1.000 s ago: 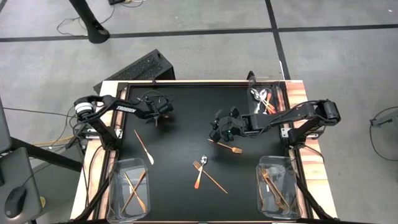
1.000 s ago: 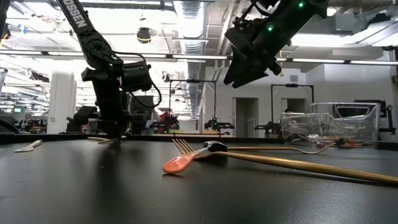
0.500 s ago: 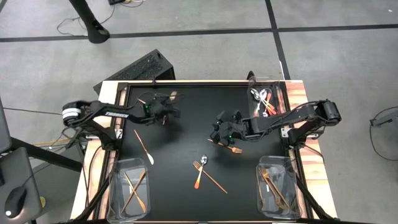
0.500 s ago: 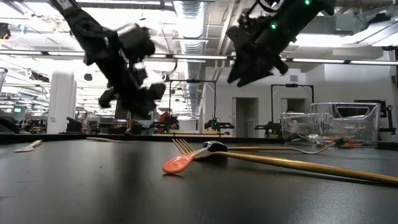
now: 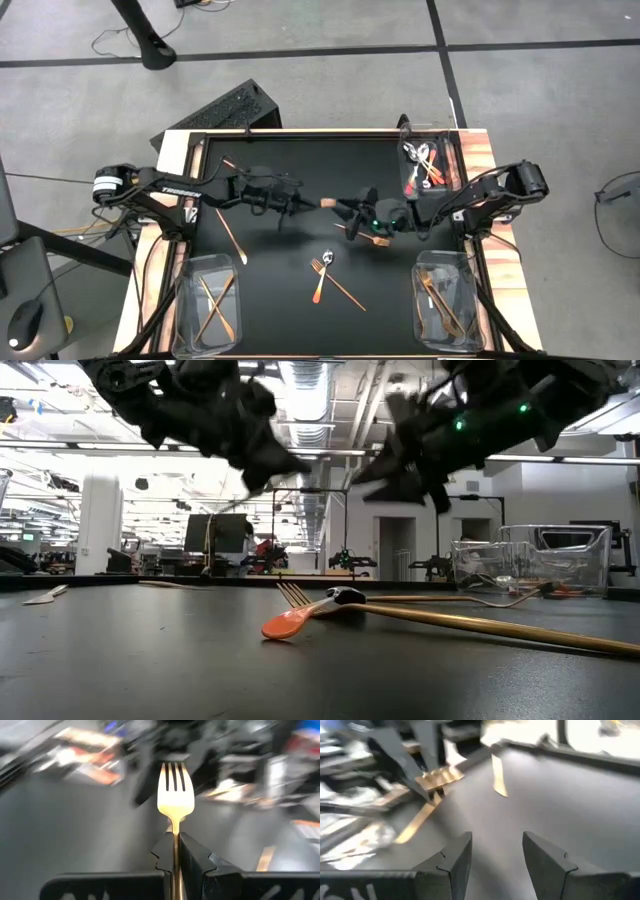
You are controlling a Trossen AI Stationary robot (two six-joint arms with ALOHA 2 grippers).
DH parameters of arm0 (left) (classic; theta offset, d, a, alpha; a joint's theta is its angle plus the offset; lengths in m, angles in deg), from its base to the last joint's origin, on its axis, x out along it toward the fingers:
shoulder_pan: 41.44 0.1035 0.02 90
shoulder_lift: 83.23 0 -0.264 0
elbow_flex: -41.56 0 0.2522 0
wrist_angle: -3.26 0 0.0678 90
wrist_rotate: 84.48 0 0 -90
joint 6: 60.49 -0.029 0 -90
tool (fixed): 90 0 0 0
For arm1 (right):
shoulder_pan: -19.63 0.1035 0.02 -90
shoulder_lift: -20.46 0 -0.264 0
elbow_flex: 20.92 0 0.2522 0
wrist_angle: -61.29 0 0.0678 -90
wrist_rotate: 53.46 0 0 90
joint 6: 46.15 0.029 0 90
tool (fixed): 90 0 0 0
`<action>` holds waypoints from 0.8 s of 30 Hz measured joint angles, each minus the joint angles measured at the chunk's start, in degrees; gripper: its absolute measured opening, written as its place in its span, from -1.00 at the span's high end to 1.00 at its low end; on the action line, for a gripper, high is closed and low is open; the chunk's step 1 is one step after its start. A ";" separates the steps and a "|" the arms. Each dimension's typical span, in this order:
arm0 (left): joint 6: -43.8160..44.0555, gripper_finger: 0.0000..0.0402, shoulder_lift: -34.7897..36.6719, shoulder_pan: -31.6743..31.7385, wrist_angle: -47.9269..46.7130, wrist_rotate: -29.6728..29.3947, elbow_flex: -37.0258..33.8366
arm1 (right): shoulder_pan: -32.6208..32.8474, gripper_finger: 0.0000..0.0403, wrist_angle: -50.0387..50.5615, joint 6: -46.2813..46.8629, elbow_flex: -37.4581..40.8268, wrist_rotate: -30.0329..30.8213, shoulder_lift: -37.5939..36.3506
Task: Sort silverware by color (type)
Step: Put the gold fork into the bottom right transparent bin
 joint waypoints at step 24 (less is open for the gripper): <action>-18.79 0.99 0.24 -7.82 5.48 -25.72 0.00 | -1.02 0.02 -15.90 0.48 0.31 -5.01 0.15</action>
